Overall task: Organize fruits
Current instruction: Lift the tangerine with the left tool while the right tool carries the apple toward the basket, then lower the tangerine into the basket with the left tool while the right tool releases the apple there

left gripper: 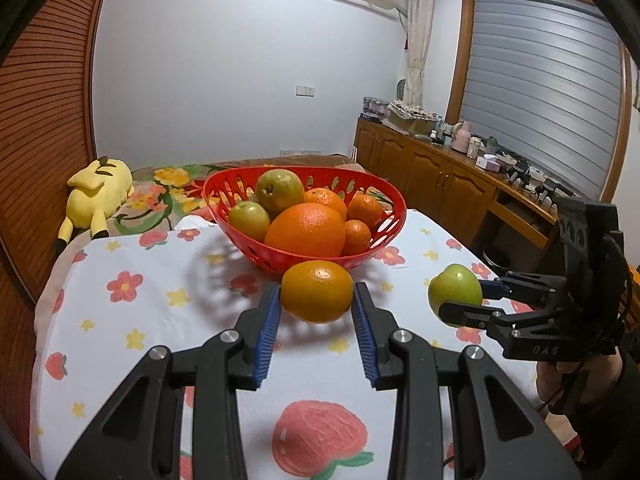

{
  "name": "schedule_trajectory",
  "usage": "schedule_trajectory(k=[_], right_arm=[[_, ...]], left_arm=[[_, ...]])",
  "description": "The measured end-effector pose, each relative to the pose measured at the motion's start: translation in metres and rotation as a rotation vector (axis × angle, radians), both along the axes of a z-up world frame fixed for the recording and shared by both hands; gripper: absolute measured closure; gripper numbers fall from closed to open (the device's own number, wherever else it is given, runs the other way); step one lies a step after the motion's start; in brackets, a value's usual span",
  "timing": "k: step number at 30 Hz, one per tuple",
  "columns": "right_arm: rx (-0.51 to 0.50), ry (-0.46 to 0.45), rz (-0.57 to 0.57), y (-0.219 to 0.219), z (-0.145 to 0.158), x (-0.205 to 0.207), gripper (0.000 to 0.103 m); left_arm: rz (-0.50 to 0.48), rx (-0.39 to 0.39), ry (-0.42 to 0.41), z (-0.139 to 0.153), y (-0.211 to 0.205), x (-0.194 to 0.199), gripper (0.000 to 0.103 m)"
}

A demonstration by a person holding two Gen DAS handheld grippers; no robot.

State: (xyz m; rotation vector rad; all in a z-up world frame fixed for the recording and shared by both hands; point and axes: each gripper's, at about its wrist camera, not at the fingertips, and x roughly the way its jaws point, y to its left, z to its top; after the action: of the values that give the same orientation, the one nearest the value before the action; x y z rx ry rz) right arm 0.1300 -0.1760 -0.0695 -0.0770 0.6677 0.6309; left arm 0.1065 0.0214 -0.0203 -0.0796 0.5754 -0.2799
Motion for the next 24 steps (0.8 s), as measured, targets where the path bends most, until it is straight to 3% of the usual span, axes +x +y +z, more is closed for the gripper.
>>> schedule_trajectory(k=[13, 24], right_arm=[[0.016, -0.061, 0.007, 0.007, 0.036, 0.036, 0.05], [0.004, -0.036, 0.036, 0.025, 0.042, 0.082, 0.05]], left_arm=[[0.003, 0.005, -0.003, 0.009, 0.001, 0.035, 0.069], [0.012, 0.015, 0.026, 0.016, 0.004, 0.08, 0.069]])
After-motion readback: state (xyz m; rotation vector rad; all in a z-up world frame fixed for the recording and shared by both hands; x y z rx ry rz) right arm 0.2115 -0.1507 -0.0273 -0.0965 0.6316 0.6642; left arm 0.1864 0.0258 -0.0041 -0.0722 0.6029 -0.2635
